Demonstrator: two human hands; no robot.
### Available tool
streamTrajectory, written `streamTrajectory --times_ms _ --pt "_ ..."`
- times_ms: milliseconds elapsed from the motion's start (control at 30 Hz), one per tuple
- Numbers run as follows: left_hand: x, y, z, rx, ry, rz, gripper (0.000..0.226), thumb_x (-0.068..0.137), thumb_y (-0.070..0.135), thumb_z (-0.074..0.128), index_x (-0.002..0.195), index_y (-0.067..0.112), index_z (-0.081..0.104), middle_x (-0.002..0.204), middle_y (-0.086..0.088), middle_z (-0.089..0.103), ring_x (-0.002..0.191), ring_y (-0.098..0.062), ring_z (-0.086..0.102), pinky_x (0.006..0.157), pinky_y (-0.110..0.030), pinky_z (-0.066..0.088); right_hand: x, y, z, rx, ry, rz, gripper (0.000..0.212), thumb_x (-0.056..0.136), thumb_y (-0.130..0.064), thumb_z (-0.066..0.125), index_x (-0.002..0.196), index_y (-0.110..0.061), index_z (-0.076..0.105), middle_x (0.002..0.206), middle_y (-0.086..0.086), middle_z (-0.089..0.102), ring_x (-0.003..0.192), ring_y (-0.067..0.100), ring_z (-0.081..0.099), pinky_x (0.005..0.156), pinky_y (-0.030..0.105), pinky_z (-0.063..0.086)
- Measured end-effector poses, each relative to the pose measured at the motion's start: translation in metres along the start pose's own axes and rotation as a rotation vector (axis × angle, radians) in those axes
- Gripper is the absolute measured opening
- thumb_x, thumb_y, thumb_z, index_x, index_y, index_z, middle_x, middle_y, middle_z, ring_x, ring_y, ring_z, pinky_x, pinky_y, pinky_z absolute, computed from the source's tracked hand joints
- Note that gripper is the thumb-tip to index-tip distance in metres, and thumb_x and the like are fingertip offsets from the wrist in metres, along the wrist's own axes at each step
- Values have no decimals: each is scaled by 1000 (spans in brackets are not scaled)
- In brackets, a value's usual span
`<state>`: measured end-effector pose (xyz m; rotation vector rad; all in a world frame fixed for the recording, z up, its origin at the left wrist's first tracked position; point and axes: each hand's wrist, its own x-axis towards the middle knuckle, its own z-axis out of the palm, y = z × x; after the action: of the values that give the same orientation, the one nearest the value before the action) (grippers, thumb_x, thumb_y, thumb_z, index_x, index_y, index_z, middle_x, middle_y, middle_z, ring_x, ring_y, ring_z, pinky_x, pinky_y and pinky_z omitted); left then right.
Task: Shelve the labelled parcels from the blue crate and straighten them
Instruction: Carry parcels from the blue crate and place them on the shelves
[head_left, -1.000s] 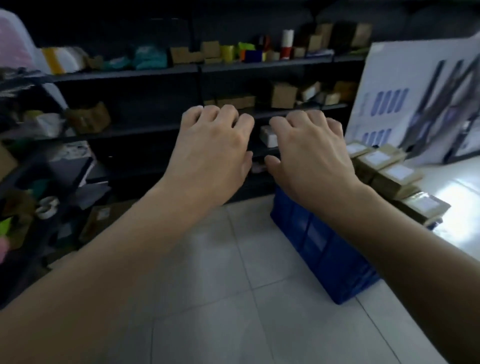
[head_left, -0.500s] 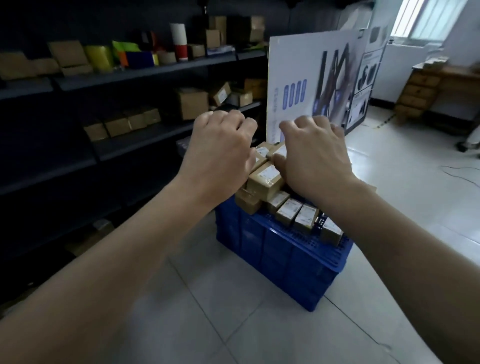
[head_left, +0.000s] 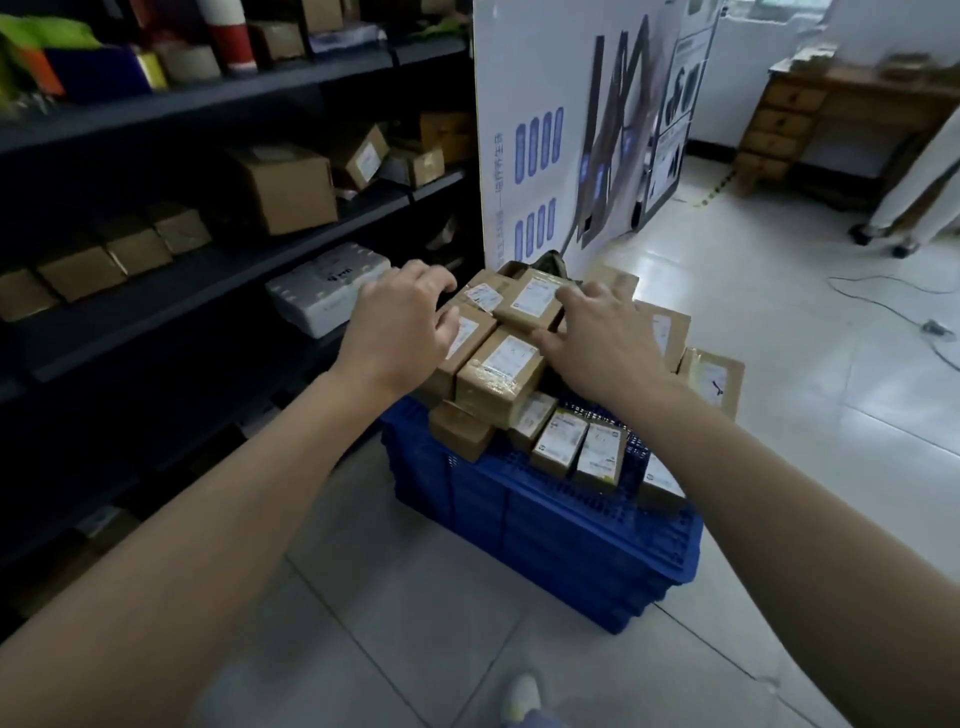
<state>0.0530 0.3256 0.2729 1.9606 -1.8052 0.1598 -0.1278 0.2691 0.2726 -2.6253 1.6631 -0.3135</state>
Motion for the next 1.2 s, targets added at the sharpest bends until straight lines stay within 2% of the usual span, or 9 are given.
streamTrajectory --times_ms 233,467,633,767,900,1000,1067,1133,1200 --pt "79 -58 74 -75 -140 -125 34 93 27 54 122 10 56 121 -10 59 110 -26 54 97 -45 42 99 17 73 39 -137 31 48 94 -43 49 131 -13 49 128 12 55 119 33 48 99 46 39" --pt "142 -132 173 83 -569 -234 49 90 35 57 130 12 44 130 -12 47 117 -32 47 95 -45 39 166 38 167 19 -410 169 56 92 -49 52 135 -14 45 132 13 51 122 35 45 96 48 40" --pt "184 -181 241 10 -714 -274 58 86 35 63 134 11 40 133 -14 44 116 -32 48 97 -46 42 205 37 234 98 -464 332 62 92 -50 53 140 -12 39 135 15 49 123 36 46 97 48 42" --pt "204 -226 285 -19 -861 -347 83 79 39 72 142 11 27 143 -15 33 125 -34 42 102 -50 39 222 44 285 306 -505 566 70 88 -50 58 139 -8 37 133 16 49 117 34 50 94 49 47" --pt "220 -261 321 -228 -962 -486 101 76 40 77 150 12 13 152 -14 21 135 -33 33 106 -43 35 229 55 332 626 -495 877 75 85 -44 67 140 -8 32 136 16 48 119 33 51 92 42 48" --pt "233 -277 345 -405 -1022 -625 109 73 38 80 151 12 9 152 -12 29 134 -31 37 107 -42 37 234 63 361 947 -479 1068 77 85 -37 70 142 -6 29 137 14 51 121 30 52 84 35 45" --pt "239 -283 358 -491 -1066 -684 108 69 33 84 150 10 16 145 -11 43 126 -29 48 105 -43 41 236 68 377 1089 -487 1105 74 84 -35 71 141 -6 32 137 13 53 120 29 53 94 38 45" --pt "243 -287 369 -604 -1083 -733 90 68 28 84 141 10 35 133 -10 56 113 -26 59 100 -45 46 237 70 386 1187 -507 1120 75 84 -37 71 141 -9 32 137 10 52 118 27 53 97 38 40" --pt "242 -290 376 -725 -1070 -789 80 70 39 80 136 13 43 126 -8 62 107 -24 62 98 -45 48 237 72 394 1280 -550 1144 76 81 -41 72 141 -15 33 133 7 54 115 26 54 102 44 40"
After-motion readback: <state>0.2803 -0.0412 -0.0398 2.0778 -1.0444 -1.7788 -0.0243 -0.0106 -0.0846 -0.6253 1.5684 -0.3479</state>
